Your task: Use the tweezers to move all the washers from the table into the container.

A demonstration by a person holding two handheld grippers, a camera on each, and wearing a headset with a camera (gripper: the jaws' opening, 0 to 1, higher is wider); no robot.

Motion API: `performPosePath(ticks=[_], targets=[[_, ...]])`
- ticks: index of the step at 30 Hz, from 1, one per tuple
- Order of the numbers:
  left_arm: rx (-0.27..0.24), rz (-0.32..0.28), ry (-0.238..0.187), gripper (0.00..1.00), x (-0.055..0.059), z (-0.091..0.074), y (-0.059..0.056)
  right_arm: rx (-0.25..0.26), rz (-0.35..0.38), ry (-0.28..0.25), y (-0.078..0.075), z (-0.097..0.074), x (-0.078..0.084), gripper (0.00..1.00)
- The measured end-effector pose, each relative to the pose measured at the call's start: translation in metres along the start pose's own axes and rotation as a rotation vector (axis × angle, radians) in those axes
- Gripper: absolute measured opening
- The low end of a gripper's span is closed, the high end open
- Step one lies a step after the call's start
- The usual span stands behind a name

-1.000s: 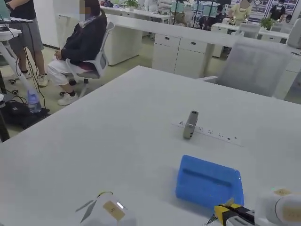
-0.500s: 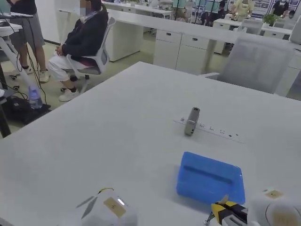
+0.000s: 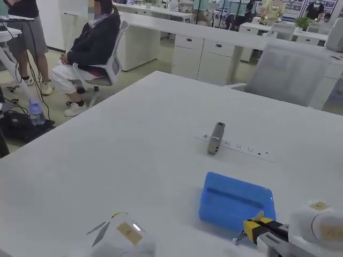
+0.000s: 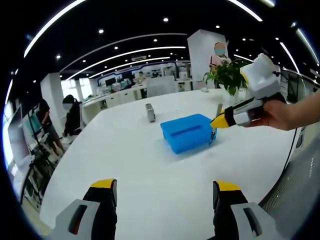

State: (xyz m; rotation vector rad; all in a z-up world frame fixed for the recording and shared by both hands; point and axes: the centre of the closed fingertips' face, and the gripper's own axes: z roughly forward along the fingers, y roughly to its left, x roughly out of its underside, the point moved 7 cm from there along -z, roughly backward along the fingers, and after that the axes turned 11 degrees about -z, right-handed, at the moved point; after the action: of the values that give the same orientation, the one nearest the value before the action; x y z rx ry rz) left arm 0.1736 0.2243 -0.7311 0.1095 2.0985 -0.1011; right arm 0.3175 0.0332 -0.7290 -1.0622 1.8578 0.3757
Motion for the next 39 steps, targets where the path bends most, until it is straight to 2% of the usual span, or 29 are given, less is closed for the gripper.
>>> performPosePath(ticks=[3, 6, 10, 12, 15, 18, 24, 28, 38, 39], targets=[[-0.001, 0.001, -0.001, 0.8, 0.0, 0.0, 0.0, 0.013, -0.017, -0.036, -0.007, -0.005, -0.013, 0.01], [-0.001, 0.0, -0.002, 0.8, 0.0, 0.0, 0.0, 0.05, -0.021, -0.076, -0.019, -0.01, -0.026, 0.01], [0.0, 0.001, 0.0, 0.8, 0.0, 0.0, 0.0, 0.075, -0.023, -0.091, -0.029, -0.011, -0.035, 0.01], [-0.001, 0.003, 0.001, 0.8, 0.0, 0.0, 0.0, 0.098, -0.024, -0.082, -0.041, -0.004, -0.032, 0.01], [0.0, 0.003, 0.004, 0.8, 0.001, 0.0, 0.0, 0.108, -0.017, -0.066, -0.046, 0.002, -0.028, 0.01], [0.001, 0.003, 0.006, 0.8, 0.001, 0.001, 0.0, 0.108, -0.017, -0.027, -0.05, 0.011, -0.02, 0.01], [0.005, 0.005, 0.011, 0.8, 0.002, 0.002, -0.001, 0.099, -0.029, 0.041, -0.049, 0.026, -0.002, 0.02], [0.006, 0.008, 0.014, 0.8, 0.002, 0.002, -0.001, 0.088, -0.012, 0.077, -0.051, 0.035, 0.009, 0.02], [0.003, 0.004, 0.019, 0.8, 0.002, 0.002, -0.001, 0.073, -0.02, 0.117, -0.046, 0.044, 0.019, 0.02], [0.003, 0.004, 0.018, 0.8, 0.002, 0.002, -0.001, 0.078, -0.021, 0.108, -0.046, 0.042, 0.018, 0.02]])
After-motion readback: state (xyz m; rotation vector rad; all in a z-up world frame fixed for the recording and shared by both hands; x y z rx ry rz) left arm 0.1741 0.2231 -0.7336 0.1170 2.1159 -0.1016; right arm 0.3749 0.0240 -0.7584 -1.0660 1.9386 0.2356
